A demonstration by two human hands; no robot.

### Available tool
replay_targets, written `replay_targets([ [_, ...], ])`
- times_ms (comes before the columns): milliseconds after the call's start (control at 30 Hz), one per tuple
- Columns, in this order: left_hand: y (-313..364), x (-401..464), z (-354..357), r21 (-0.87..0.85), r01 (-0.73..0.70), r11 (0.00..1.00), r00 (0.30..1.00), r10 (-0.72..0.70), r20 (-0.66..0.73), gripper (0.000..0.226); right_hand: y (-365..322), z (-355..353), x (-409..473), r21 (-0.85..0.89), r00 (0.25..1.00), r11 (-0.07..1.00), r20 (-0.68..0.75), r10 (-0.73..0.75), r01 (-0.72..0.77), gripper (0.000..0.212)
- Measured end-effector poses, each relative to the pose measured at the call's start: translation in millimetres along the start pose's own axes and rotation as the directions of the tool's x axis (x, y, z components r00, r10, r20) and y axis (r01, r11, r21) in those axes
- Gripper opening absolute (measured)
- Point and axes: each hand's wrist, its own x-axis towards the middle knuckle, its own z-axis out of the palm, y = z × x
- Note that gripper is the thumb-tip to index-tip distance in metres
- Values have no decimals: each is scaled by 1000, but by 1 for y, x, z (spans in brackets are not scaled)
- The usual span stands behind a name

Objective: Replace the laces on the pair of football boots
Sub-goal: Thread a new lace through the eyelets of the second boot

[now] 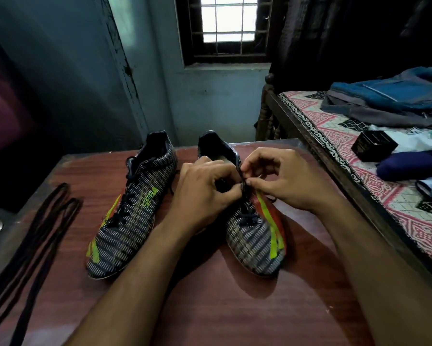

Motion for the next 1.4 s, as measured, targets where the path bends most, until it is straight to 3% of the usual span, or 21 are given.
replay_targets([
  [200, -5, 0, 0, -145, 96, 985, 995, -92, 32, 7, -2, -1, -2, 102, 999, 994, 20, 35, -37, 30],
  [300, 3, -4, 7, 0, 40, 999, 999, -40, -23, 8, -1, 10, -3, -64, 999, 997, -4, -40, 40, 31],
  [400, 5, -3, 9, 203, -102, 974, 994, 110, -27, 11, 2, 12, -3, -276, 989, 951, -5, -149, 142, 32],
  [500, 0, 0, 4, 292, -238, 926, 970, 240, 28, 11, 0, 8, -3, -339, 981, 921, 32, -191, 190, 31],
  [567, -4, 2, 0, 267, -256, 929, 967, 251, 53, 9, -2, 5, -2, -341, 980, 919, 40, -193, 195, 31],
  [700, -15, -1, -5, 74, -167, 983, 984, 161, 76, 14, -2, 2, -4, -328, 985, 929, 59, -160, 171, 33],
  [800, -17, 1, -7, -78, -31, 996, 999, 28, -45, 25, 0, 2, -5, -314, 994, 943, 57, -93, 106, 34],
  [900, -23, 3, -6, 20, 166, 986, 985, -165, -55, 57, 2, 1, -5, -221, 998, 974, 50, -49, 58, 34],
  [1000, -29, 3, -5, 61, 210, 976, 978, -211, -4, 51, 2, 0, -3, -155, 996, 985, -12, -84, 81, 26],
  [1167, -27, 2, -9, 24, 166, 986, 973, -159, -166, 34, 2, 13, 1, -154, 956, 975, -222, -191, 159, 13],
  [1267, -14, 2, -15, -42, 65, 997, 952, -75, -298, 23, 0, 22, 1, -245, 928, 949, -265, -261, 197, 29],
  [1333, 1, 0, -18, -92, -22, 996, 957, -6, -292, 19, -6, 28, 0, -278, 919, 936, -265, -292, 218, 47],
  [1400, 14, -3, -18, -85, -95, 992, 962, 69, -265, 18, -11, 34, -1, -256, 903, 935, -289, -318, 247, 46],
])
